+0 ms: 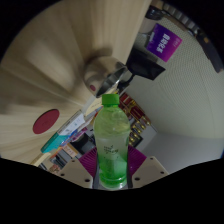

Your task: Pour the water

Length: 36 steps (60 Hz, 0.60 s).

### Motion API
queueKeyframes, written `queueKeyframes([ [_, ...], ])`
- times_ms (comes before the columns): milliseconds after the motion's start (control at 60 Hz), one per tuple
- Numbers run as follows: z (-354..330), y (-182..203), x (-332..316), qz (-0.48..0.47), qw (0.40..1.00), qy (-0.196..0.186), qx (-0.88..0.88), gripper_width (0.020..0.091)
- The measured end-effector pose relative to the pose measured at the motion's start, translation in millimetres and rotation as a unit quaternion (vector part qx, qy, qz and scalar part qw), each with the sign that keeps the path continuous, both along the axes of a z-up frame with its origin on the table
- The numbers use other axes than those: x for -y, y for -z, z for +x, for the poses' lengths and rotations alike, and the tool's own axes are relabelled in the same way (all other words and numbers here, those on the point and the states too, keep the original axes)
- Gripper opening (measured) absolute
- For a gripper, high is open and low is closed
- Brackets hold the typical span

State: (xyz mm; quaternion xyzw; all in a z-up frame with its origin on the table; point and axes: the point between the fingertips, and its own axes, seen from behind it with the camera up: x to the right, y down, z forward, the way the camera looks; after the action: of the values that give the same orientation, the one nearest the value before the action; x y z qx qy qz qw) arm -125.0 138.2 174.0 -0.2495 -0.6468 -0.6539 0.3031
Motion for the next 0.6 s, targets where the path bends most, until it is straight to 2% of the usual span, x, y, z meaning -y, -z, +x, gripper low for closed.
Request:
queueKeyframes([
  [233, -3, -8, -7, 0.006, 1.0, -0.012, -0.023, 0.0387],
  [300, 0, -22, -5, 0.005, 0.993, -0.021, -0.114, 0.0387],
  [367, 11, -36, -3, 0.001, 0.958, -0.02, -0.288, 0.0391],
  [433, 20, -41, -1, -0.021, 0.871, -0.03, -0.49, 0.0388],
  [517, 28, -21, -8, -0.077, 0.691, -0.028, -0.718, 0.0393],
  [533, 26, -6, -6, -0.077, 0.65, -0.029, -0.755, 0.0393],
  [550, 32, -1, 1, -0.074, 0.61, -0.041, -0.788, 0.0393],
  [600, 33, 17, -8, -0.102, 0.515, -0.03, -0.851, 0.0393],
])
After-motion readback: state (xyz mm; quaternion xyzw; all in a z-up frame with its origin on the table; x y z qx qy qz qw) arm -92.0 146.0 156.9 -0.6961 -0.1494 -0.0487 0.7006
